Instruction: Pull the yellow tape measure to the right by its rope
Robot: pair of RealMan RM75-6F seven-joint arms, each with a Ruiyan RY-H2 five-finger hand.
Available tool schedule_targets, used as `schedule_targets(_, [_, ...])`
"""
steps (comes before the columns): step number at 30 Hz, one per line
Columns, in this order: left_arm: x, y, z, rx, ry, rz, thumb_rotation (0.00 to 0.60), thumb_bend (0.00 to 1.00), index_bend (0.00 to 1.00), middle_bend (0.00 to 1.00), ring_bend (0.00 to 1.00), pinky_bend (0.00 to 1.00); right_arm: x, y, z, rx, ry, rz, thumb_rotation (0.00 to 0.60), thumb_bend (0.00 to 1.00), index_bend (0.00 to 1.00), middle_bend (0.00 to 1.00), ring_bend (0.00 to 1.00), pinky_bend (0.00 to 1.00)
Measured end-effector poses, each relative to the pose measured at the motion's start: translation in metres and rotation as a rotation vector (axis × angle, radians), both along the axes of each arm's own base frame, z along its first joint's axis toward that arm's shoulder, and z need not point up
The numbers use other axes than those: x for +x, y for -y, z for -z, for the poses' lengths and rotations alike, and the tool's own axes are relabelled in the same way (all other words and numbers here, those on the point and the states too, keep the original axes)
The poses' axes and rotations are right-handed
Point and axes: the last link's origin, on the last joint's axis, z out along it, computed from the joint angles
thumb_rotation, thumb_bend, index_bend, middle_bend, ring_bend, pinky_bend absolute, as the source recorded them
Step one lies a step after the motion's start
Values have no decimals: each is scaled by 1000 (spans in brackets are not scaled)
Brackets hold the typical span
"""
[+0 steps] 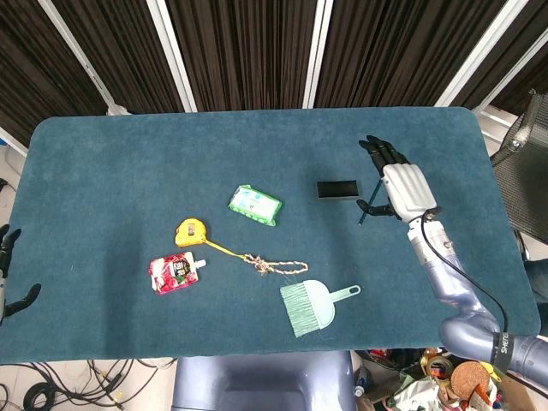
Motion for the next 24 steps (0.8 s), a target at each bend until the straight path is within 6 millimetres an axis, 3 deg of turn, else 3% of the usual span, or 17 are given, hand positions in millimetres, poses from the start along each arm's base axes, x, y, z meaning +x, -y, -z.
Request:
schedule_targets(13, [3, 9, -4, 24, 7, 3, 600, 244, 38, 0, 0, 0, 12, -2, 15, 20, 3, -28, 600, 142, 0, 0, 16, 151])
schedule_targets(24, [2, 6, -2, 16, 5, 0, 600, 244, 38, 0, 0, 0, 9, -3, 22, 20, -21, -6, 600, 142, 0, 0, 16, 151])
